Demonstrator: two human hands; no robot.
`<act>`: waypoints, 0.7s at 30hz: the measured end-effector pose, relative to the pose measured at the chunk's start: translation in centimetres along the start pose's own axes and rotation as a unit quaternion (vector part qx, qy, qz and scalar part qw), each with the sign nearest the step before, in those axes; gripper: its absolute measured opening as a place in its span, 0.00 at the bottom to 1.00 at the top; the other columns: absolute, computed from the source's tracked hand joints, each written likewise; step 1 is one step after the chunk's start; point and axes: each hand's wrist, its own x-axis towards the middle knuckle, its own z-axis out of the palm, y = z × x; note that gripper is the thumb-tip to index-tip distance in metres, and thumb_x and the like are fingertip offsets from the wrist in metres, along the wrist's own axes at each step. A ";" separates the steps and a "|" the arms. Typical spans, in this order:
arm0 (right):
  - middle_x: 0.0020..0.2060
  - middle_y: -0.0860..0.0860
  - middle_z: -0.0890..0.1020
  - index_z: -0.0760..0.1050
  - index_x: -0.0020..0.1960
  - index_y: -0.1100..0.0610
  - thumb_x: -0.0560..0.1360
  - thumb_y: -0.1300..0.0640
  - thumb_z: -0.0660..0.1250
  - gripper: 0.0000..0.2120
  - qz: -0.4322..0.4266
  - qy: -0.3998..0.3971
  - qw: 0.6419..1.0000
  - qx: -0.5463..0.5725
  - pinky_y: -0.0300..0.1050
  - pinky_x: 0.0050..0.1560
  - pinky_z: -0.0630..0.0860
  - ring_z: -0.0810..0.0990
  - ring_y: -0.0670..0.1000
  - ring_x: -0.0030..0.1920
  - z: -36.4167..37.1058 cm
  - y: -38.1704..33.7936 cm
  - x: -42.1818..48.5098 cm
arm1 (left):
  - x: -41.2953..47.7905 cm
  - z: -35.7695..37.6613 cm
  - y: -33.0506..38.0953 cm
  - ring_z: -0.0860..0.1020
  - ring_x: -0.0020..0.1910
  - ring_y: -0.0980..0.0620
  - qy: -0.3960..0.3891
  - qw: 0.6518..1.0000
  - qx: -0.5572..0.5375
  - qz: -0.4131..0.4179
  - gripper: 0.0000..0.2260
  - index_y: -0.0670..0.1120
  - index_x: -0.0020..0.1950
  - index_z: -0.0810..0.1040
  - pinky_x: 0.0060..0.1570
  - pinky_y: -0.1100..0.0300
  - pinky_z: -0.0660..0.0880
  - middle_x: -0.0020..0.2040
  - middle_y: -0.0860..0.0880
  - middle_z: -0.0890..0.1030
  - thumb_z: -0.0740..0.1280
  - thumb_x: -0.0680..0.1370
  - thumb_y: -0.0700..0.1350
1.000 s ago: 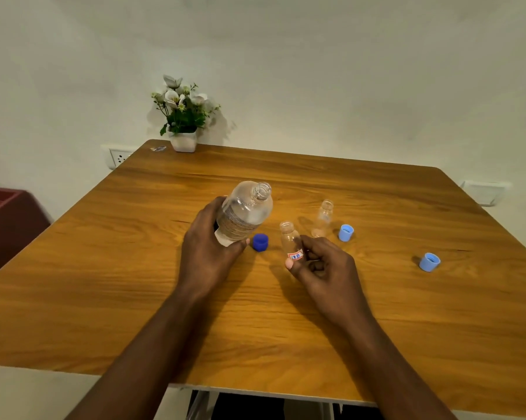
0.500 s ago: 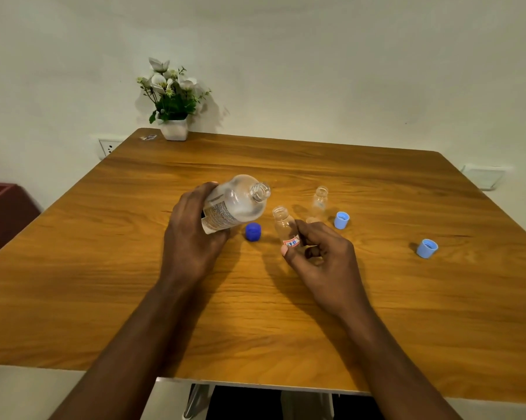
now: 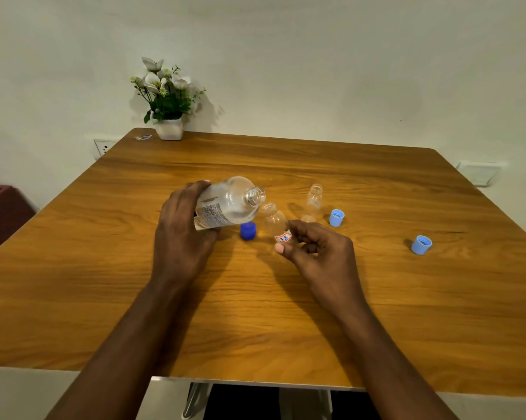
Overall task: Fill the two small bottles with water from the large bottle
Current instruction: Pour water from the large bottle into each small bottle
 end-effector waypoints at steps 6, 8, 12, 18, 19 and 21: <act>0.43 0.34 0.83 0.79 0.59 0.46 0.74 0.55 0.73 0.15 0.022 -0.008 0.999 -0.022 0.38 0.46 0.79 0.82 0.40 0.46 -0.3 -0.5 -0.1 | 0.0 -0.1 0.0 0.73 0.62 0.44 0.004 1.000 0.006 0.007 0.32 0.43 0.68 0.70 0.59 0.50 0.72 0.63 0.44 0.75 0.75 0.66 0.33; 0.43 0.36 0.84 0.80 0.58 0.47 0.72 0.59 0.74 0.17 0.048 -0.010 0.999 -0.003 0.44 0.47 0.80 0.83 0.42 0.42 -0.2 -0.4 0.0 | 0.1 0.0 0.0 0.73 0.62 0.45 0.003 1.000 0.007 0.007 0.33 0.43 0.68 0.70 0.59 0.51 0.73 0.63 0.44 0.75 0.75 0.65 0.32; 0.47 0.42 0.83 0.78 0.62 0.58 0.69 0.65 0.76 0.22 0.077 -0.017 0.997 0.018 0.41 0.50 0.80 0.82 0.39 0.41 -0.3 0.1 0.2 | 0.1 0.1 0.0 0.73 0.62 0.45 0.002 1.000 0.010 0.004 0.33 0.44 0.68 0.70 0.59 0.53 0.72 0.63 0.44 0.75 0.74 0.65 0.32; 0.50 0.47 0.84 0.79 0.62 0.59 0.69 0.65 0.75 0.21 0.064 -0.014 0.998 0.020 0.31 0.46 0.77 0.83 0.38 0.47 -0.5 0.2 0.1 | 0.1 0.0 0.0 0.73 0.62 0.44 0.002 1.000 0.012 0.011 0.33 0.43 0.68 0.71 0.59 0.49 0.73 0.63 0.45 0.75 0.74 0.65 0.31; 0.48 0.44 0.84 0.79 0.61 0.59 0.69 0.65 0.76 0.21 0.060 -0.013 0.998 0.023 0.31 0.46 0.77 0.82 0.37 0.46 -0.4 0.1 0.1 | 0.1 0.0 -0.1 0.73 0.62 0.44 0.002 1.000 0.014 0.011 0.33 0.43 0.68 0.71 0.59 0.49 0.73 0.63 0.45 0.75 0.74 0.64 0.31; 0.46 0.41 0.83 0.79 0.60 0.59 0.69 0.66 0.75 0.20 0.057 -0.008 0.998 0.031 0.30 0.46 0.76 0.82 0.35 0.45 -0.4 0.0 0.1 | 0.1 0.0 -0.1 0.73 0.62 0.44 0.001 1.000 0.017 0.013 0.33 0.43 0.68 0.71 0.59 0.51 0.73 0.63 0.44 0.75 0.74 0.65 0.31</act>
